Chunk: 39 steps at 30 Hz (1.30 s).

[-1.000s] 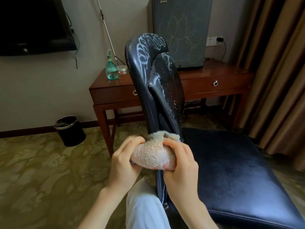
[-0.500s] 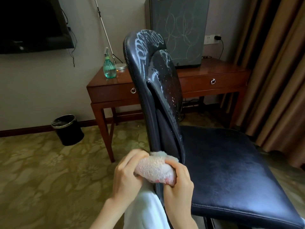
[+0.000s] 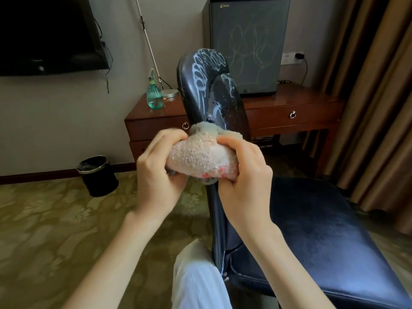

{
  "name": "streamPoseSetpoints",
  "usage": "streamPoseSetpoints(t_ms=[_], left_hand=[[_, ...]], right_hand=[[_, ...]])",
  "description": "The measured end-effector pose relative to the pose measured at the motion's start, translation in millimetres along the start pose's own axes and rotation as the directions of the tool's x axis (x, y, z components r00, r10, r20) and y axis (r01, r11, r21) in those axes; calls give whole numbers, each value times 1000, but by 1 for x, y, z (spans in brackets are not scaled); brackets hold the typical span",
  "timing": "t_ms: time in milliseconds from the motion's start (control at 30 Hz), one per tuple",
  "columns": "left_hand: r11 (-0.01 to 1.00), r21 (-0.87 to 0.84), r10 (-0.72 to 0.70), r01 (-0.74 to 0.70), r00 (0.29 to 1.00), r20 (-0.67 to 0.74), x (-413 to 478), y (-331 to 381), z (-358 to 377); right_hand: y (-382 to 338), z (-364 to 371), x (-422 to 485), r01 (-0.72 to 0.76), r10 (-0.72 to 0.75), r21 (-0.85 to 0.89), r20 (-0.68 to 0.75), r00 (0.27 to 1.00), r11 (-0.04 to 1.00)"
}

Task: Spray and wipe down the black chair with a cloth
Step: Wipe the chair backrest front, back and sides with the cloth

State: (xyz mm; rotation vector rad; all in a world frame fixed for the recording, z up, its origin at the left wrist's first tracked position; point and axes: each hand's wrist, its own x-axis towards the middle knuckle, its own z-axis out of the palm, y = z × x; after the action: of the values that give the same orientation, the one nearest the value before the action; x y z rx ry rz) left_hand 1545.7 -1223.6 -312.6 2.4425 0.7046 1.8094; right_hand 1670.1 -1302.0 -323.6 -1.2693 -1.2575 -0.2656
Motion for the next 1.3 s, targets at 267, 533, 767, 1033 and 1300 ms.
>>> streamPoseSetpoints(t_ms=[267,533,767,1033,1300], left_hand=[[988,-29,-144,154,963,229,-113,-22,39],[956,41,-285,289,892,351,-175,-34,59],[995,-25,-87,93,980,181,-93,3,25],[999,16,-44,43,996,71,-42,1,12],[949,-45,-284,313,906,314,-177,-40,63]], right_hand=[[69,2,-100,-69,79,-90,110,991,994],[101,12,-164,-274,279,-57,129,952,960],[45,-10,-93,-95,95,36,3,996,995],[40,-11,-40,36,-36,-3,103,994,999],[121,12,-162,-131,144,-68,233,962,989]])
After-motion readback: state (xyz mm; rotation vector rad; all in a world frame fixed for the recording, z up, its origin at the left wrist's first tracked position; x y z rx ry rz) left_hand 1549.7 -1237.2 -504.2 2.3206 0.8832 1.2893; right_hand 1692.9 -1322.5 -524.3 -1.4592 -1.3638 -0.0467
